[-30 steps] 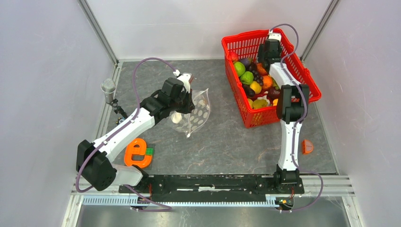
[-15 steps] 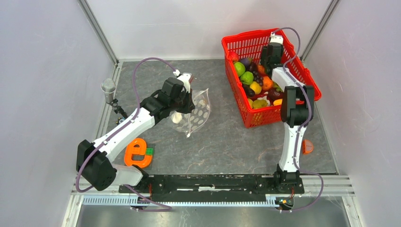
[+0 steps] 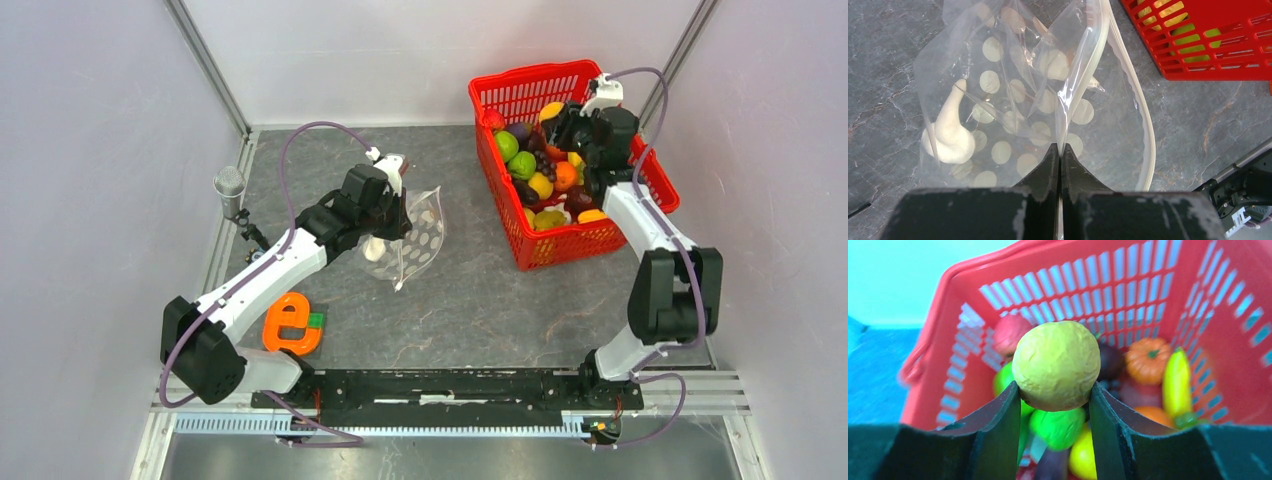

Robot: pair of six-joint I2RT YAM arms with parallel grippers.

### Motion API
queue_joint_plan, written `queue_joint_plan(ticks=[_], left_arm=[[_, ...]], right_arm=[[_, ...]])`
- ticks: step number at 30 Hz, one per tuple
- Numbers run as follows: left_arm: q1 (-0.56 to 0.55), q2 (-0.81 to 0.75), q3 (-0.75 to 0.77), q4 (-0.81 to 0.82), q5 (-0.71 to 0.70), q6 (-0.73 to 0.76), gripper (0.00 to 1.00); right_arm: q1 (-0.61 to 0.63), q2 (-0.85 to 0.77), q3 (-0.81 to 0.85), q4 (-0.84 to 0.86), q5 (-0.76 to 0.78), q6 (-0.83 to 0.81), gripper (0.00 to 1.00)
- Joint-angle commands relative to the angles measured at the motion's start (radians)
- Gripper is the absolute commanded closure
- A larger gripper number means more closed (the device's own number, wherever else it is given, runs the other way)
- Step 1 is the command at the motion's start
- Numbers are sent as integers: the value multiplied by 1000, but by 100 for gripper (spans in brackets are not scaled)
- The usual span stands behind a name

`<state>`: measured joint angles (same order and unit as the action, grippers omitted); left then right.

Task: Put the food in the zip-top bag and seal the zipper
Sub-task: Pick up the fake fruit from the bin, then place the fake fruit in the zipper food storage bag.

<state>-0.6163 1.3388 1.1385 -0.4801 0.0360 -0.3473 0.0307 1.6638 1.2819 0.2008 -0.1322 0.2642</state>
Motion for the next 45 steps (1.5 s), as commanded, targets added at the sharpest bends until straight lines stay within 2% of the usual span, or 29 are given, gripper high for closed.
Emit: queue_joint_plan(ticks=[1,8,14,19,25,28,33,35,41,45], left_arm=[[0,-34,7,29,7,-16,98],[1,-28,4,38,13,-20,98],[1,-24,10,41,7,-20,98],[1,-36,6,41,-2,-19,98],[1,-55,-2,48,-12,-19,98],[1,-60,-10,55,-13,-22,98],[1,-62,-14,63,-6,-27,98],[0,-57,-13,64,1,-28,98],[1,-53,-16,69,16,-30,98],[1,-61,-21,71,13,-30,98]], right_arm=[[-3,-141,-183,157,-223,94,68],[6,-304,-337,199,-337,108,67],[102,-426,-466,267,-383,114,66],[271,-516,-515,235,-397,-81,64],[379,-563,-550,207,-495,-137,65],[423,-591,-547,166,-477,-185,65],[498,-547,-455,0,-499,-310,64],[554,-516,-416,-49,-447,-346,62],[664,-429,-356,-48,-308,-382,61],[724,-337,-247,-185,-179,-457,56]])
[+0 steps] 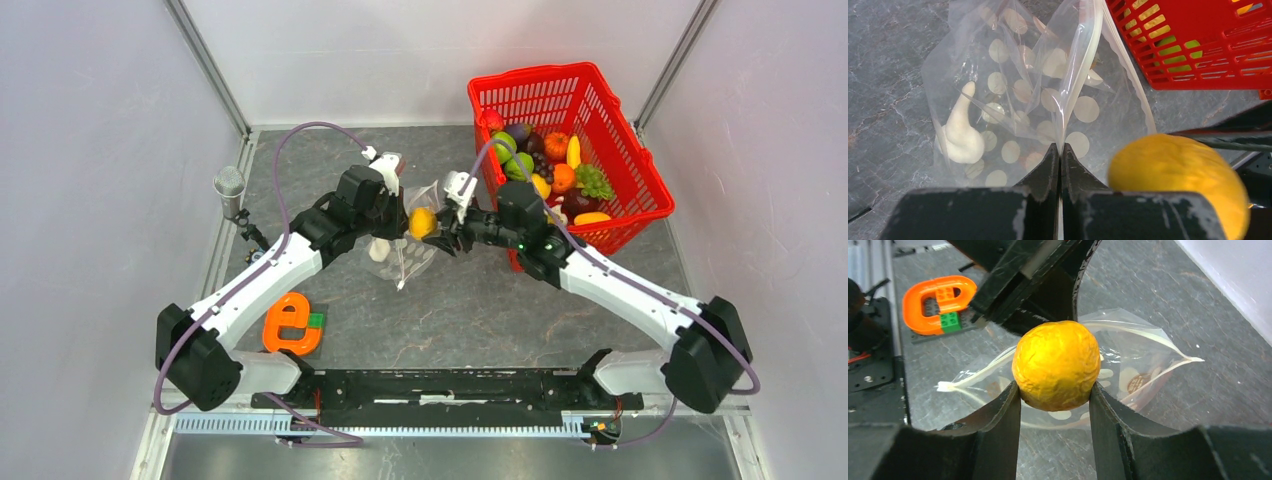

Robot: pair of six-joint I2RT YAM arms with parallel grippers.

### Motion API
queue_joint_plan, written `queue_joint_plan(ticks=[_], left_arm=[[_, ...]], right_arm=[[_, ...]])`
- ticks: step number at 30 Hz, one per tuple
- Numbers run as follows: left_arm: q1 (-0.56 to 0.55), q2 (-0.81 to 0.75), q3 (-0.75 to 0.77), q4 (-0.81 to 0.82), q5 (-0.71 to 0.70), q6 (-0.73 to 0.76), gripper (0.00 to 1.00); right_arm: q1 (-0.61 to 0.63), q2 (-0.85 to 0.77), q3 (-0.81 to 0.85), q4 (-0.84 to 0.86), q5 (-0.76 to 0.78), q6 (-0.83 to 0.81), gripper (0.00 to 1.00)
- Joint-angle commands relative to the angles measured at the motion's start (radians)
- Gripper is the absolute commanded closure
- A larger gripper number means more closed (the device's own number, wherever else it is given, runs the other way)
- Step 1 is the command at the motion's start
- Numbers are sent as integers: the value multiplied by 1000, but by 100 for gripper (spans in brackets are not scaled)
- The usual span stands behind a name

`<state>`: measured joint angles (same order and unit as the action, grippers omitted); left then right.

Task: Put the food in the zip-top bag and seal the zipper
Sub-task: Place the fake fruit in the zipper food storage bag.

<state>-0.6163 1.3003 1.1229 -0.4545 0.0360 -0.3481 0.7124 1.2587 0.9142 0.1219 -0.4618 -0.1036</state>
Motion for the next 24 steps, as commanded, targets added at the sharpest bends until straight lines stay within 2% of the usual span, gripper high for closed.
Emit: queue_joint_plan(ticks=[1,9,12,20,22,24], left_arm=[[1,-25,-6,46,9,-30,98],[1,-36,-5,45,-13,-31,98],[1,-39,-5,46,-13,-30,98],[1,-43,-8,45,-23,-28,98],[1,-44,-8,45,-25,-27,98],[0,-44,-8,45,-25,-26,98]], right_arm=[[52,83,134,-119,169,-98,55],[68,88,122,-95,291,-106,48],[68,79,104,-62,299,-98,29],[68,-3,32,79,289,-45,21],[68,-62,3,137,348,-32,21],[67,-116,-11,161,470,-28,17]])
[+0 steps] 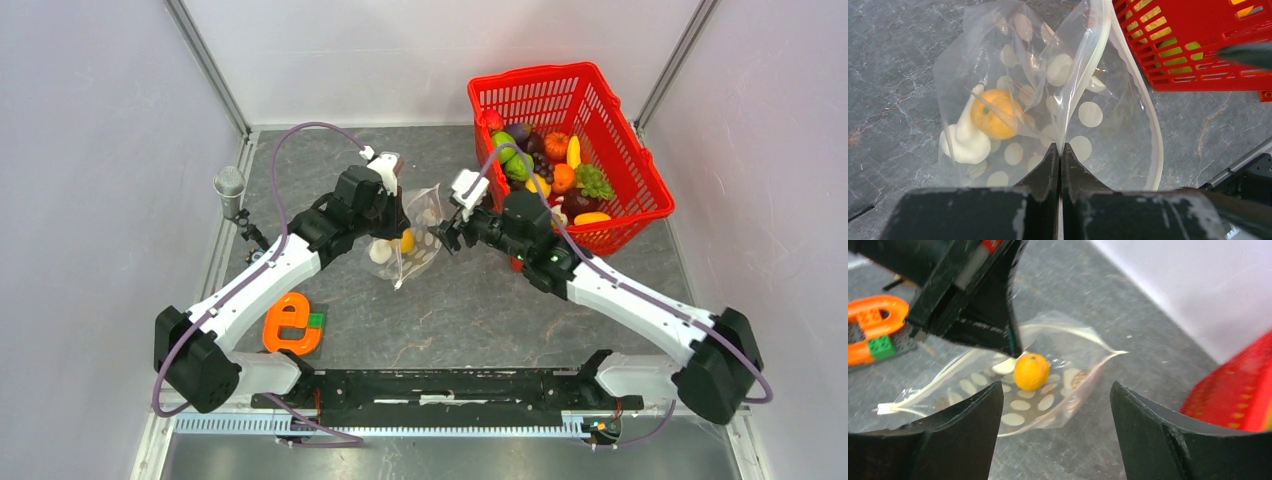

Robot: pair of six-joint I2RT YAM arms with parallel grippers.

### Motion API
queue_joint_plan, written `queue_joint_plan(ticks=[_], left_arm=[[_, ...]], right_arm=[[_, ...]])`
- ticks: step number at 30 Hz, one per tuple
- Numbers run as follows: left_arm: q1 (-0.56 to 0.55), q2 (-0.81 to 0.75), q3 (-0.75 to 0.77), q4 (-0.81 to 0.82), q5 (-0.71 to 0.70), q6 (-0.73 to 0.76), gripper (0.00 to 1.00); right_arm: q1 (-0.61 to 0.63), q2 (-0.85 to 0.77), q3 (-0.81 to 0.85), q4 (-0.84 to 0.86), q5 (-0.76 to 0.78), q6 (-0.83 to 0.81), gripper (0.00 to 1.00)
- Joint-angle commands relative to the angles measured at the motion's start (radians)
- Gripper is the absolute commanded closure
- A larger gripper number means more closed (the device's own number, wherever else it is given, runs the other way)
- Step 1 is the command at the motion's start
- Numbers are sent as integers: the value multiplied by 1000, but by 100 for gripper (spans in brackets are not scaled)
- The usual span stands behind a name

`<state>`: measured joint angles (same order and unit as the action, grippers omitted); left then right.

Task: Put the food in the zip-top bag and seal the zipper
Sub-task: Place the fake fruit in the zipper food storage bag, then pick up the fake fruit from the bin.

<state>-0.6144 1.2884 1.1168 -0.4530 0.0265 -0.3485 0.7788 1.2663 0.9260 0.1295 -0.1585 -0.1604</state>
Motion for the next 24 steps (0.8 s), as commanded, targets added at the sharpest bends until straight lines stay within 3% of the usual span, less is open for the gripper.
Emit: queue_joint_plan(ticks=[1,4,6,11,17,21,24], left_arm=[[-1,-35,-2,43,-19,-26,98],[-2,-38,-2,43,-23,-23,98],[-1,-37,-2,43,-19,-24,98],[-1,-33,-2,47,-3,-27,98],[-1,-37,-3,48,8,-29,98],[-2,-44,-8,48,1,-27,98],[-2,-44,-9,49,3,-29,98]], right_arm=[[-2,-147,-30,164,258,27,16],[-34,-174,-25,153,523,27,13],[-104,-159,25,70,622,66,13],[-352,-69,128,-163,536,249,13],[-556,73,213,-274,401,316,12],[-643,198,304,-344,409,347,11],[-654,270,358,-376,504,339,10]])
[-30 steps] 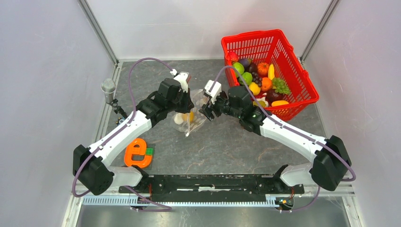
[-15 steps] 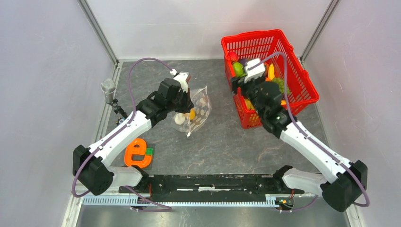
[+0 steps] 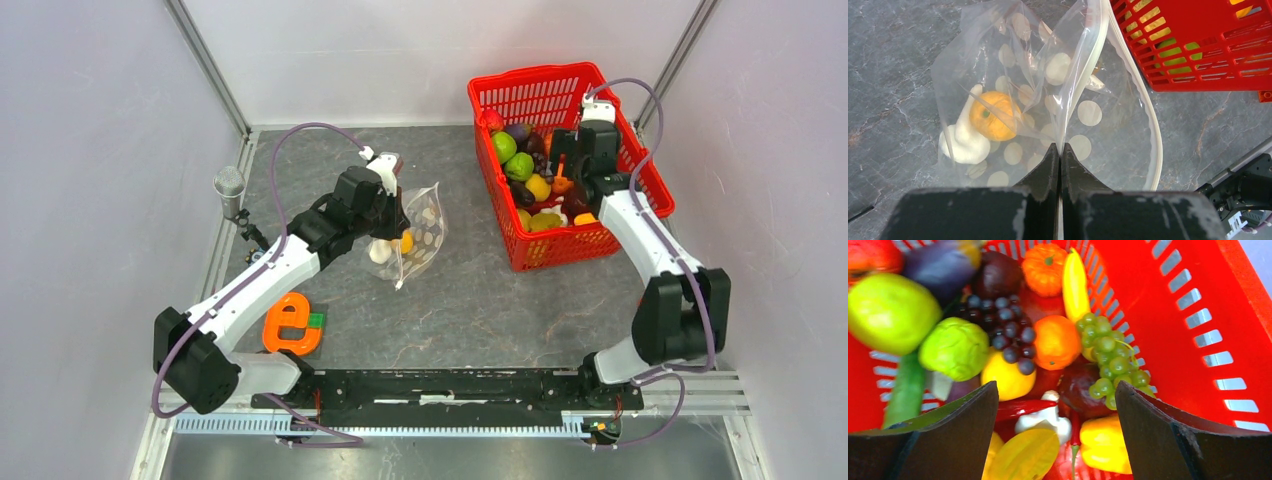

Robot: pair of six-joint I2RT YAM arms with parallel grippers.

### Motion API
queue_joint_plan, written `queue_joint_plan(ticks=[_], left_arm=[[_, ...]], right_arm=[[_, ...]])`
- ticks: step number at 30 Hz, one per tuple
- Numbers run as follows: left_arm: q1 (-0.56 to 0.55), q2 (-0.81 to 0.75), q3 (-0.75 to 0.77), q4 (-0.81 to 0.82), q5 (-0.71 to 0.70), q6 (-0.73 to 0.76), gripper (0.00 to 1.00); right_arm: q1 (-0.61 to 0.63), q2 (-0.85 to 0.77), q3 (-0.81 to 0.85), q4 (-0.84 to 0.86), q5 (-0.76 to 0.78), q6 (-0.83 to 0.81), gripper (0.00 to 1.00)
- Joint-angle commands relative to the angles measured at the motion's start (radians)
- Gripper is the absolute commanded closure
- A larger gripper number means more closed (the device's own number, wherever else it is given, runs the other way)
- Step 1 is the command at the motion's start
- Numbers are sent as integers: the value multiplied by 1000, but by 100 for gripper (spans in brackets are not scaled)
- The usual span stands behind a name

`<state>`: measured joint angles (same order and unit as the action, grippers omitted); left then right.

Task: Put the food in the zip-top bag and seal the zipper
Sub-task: Pick up the fake fruit from the bin.

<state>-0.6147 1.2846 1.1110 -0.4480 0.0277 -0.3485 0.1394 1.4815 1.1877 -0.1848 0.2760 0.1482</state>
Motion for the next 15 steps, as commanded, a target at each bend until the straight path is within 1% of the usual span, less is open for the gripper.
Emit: queue_joint_plan(ticks=[1,4,8,11,13,15], left_arm=[[-2,-39,-2,45,8,-29,98],[-2,-40,-4,45,15,-29,98],[-2,-39,-5,46,8,-29,98],[-2,-34,-2,51,22,-30,98],[-3,-30,-2,51,19,-30,98],[-2,-31,-3,48,11,-29,98]], right_arm=[[-16,81,112,-68,88,17,9],[-17,164,192,-137,182,-24,7],[-21,243,268,-163,283,-82,8],[-36,307,315,-173,301,-139,11],[-47,356,364,-212,263,-177,14],[-52,403,405,-249,260,-191,14]])
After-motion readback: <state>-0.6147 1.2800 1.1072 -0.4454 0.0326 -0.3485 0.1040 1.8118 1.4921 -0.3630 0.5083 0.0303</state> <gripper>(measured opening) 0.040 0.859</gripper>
